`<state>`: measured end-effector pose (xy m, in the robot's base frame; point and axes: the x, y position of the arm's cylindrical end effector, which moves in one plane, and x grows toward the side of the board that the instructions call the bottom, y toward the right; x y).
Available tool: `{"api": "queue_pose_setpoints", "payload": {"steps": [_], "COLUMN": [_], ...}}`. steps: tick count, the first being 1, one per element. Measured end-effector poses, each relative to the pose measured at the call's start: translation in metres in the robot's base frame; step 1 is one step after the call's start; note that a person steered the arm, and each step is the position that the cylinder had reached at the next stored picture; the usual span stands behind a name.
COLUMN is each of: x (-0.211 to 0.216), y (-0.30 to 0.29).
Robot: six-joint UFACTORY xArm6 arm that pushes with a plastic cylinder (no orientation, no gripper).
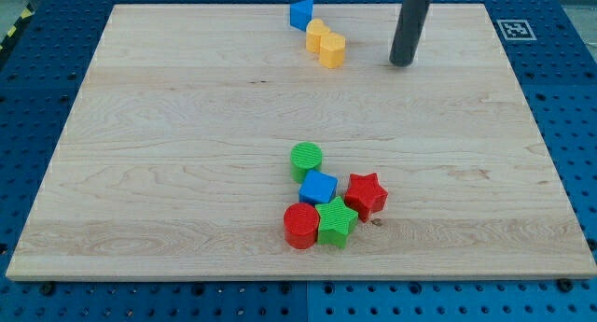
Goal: Push the yellow hexagon towards left slightly
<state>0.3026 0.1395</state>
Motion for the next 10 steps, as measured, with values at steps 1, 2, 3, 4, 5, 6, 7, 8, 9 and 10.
{"api": "queue_pose_setpoints", "payload": {"steps": [1,2,3,4,5,6,7,8,9,10], "x": [-0.014,-0.014,-0.014,-0.014,-0.014,-0.014,-0.014,-0.014,-0.014,-0.014], "y": [-0.003,-0.013,-0.037,-0.059,-0.068,-0.075,-0.075,-0.076,-0.078,-0.078]}}
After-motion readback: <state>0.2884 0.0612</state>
